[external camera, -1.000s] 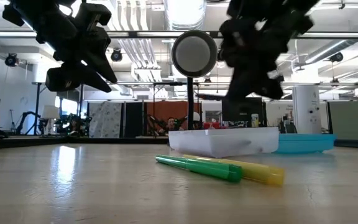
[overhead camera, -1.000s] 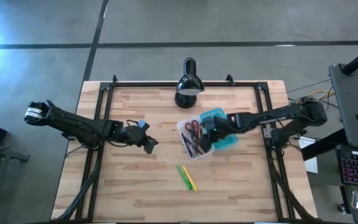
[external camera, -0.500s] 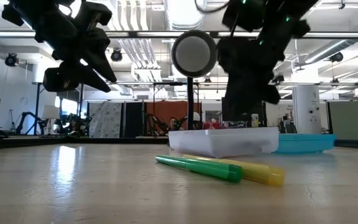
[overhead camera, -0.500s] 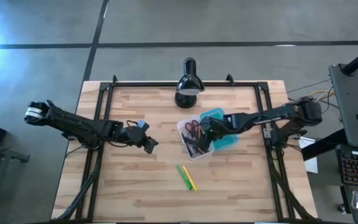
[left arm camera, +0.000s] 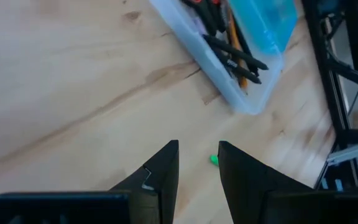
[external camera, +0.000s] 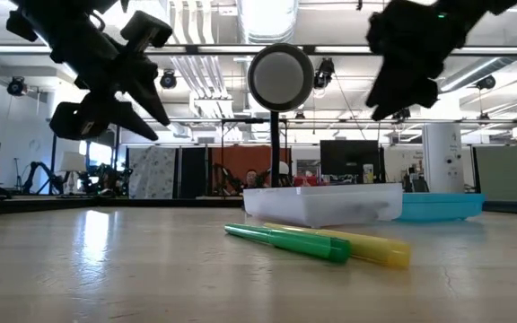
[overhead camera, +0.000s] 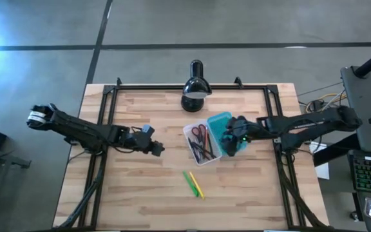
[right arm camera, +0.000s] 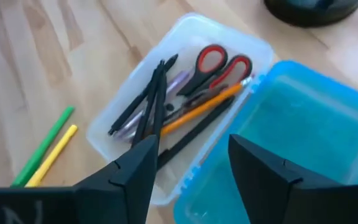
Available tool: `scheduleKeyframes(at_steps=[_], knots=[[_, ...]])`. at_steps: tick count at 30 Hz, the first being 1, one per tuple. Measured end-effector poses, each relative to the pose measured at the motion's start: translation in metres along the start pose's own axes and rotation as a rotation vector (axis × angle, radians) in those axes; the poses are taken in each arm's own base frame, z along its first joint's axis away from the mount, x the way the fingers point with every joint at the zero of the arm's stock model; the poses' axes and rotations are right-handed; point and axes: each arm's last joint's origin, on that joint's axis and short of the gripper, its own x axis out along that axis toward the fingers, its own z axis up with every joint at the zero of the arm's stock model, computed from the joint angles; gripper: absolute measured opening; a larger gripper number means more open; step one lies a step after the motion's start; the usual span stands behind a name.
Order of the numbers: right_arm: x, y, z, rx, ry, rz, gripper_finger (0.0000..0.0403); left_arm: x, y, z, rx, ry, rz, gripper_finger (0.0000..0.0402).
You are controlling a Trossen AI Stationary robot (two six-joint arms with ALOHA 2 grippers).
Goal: Pick & place school supplies into a supply box
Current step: Put the green highlighter pen into the supply box
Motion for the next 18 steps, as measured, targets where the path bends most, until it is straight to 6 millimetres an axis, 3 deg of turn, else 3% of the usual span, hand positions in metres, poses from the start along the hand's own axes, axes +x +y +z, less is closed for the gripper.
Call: scheduleKeyframes(at_steps=[6, 10, 13, 18], knots=[[-0.014, -0.017, -0.019, 0.041, -0.051, 0.036, 0.0178, 0.011, 0.001, -0.003, -0.148, 0.020, 0.020, 0.0096], [-0.020, -0.025, -0.029, 0.048, -0.086, 0.063, 0.0174, 0.019, -0.006, -0.004, -0.232, 0.068, -0.055, 0.0096], [-0.023, -0.031, -0.036, 0.044, -0.095, 0.067, 0.0173, 0.026, -0.017, -0.009, -0.141, 0.131, -0.153, 0.0096], [-0.022, -0.043, -0.046, 0.056, -0.099, 0.056, 0.0172, 0.033, -0.053, -0.016, 0.207, 0.181, -0.243, 0.0096]])
